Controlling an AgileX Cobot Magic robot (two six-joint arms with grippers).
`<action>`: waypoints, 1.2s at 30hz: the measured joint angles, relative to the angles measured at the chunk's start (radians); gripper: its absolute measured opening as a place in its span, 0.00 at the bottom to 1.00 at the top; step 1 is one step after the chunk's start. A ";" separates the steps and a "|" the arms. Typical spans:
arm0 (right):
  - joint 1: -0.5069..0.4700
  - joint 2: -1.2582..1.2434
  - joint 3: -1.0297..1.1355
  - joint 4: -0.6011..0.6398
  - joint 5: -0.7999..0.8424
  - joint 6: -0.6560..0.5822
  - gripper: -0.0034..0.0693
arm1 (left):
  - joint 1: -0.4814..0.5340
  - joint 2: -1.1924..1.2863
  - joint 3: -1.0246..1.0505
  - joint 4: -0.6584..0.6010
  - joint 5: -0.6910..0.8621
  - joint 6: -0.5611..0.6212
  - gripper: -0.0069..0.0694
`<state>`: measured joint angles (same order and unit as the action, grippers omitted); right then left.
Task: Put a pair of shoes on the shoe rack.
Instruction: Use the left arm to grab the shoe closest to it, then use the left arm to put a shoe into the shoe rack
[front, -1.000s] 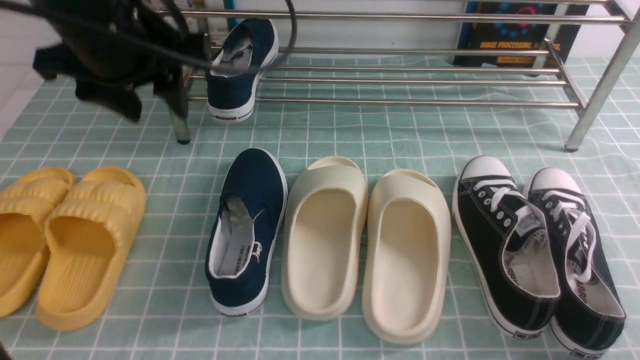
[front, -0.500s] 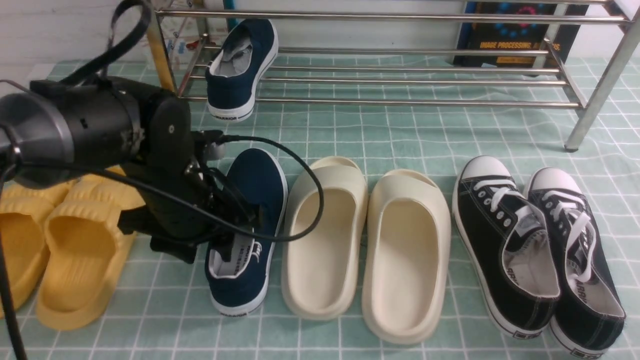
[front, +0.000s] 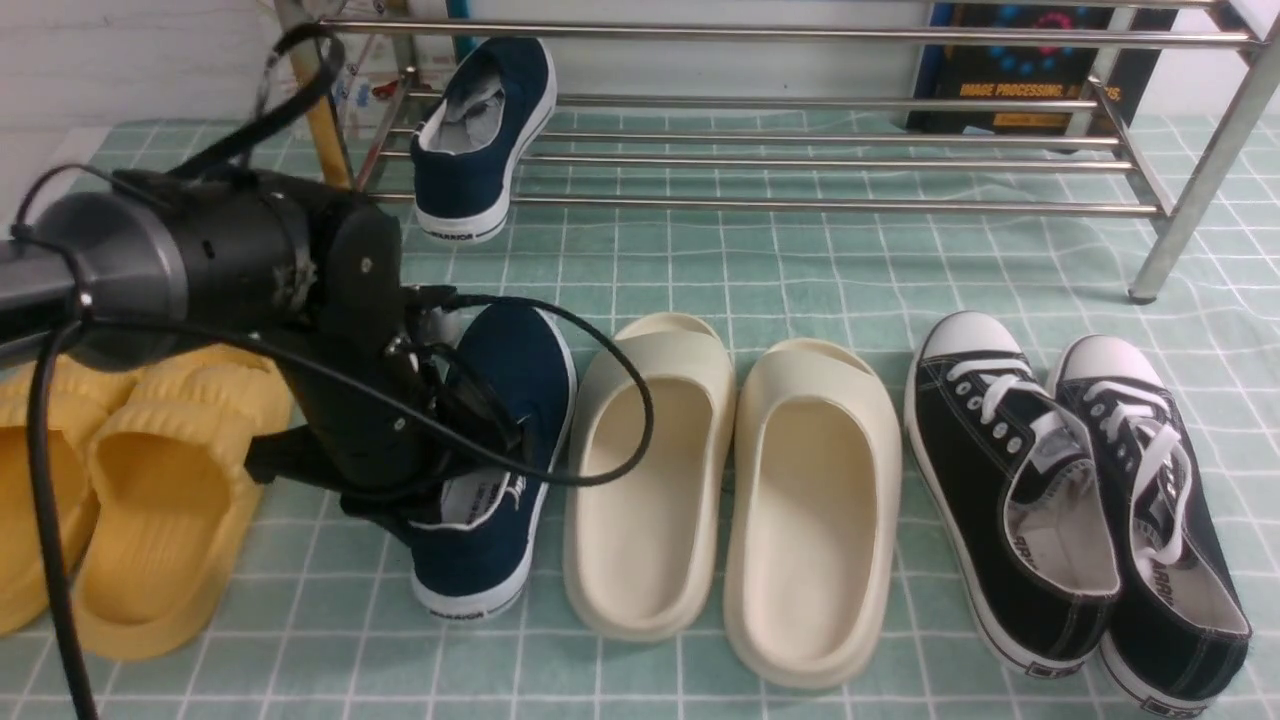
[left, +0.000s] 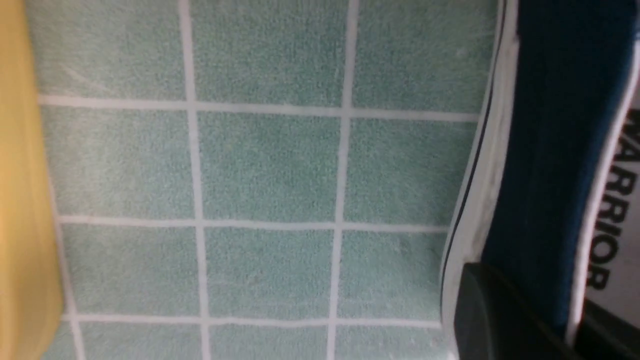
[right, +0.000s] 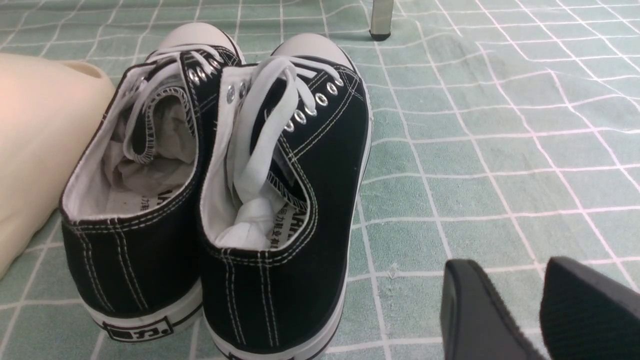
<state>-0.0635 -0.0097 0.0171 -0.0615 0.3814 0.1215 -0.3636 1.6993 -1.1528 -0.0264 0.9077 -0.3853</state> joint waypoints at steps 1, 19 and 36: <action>0.000 0.000 0.000 0.000 0.000 0.000 0.39 | 0.000 -0.029 -0.026 0.000 0.032 0.003 0.09; 0.000 0.000 0.000 0.000 0.000 0.000 0.39 | 0.046 0.284 -0.623 -0.060 0.082 0.039 0.09; 0.000 0.000 0.000 0.000 0.000 0.000 0.39 | 0.077 0.578 -1.038 -0.086 0.063 0.039 0.09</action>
<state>-0.0635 -0.0097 0.0171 -0.0615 0.3814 0.1215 -0.2861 2.2769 -2.1905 -0.1124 0.9703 -0.3466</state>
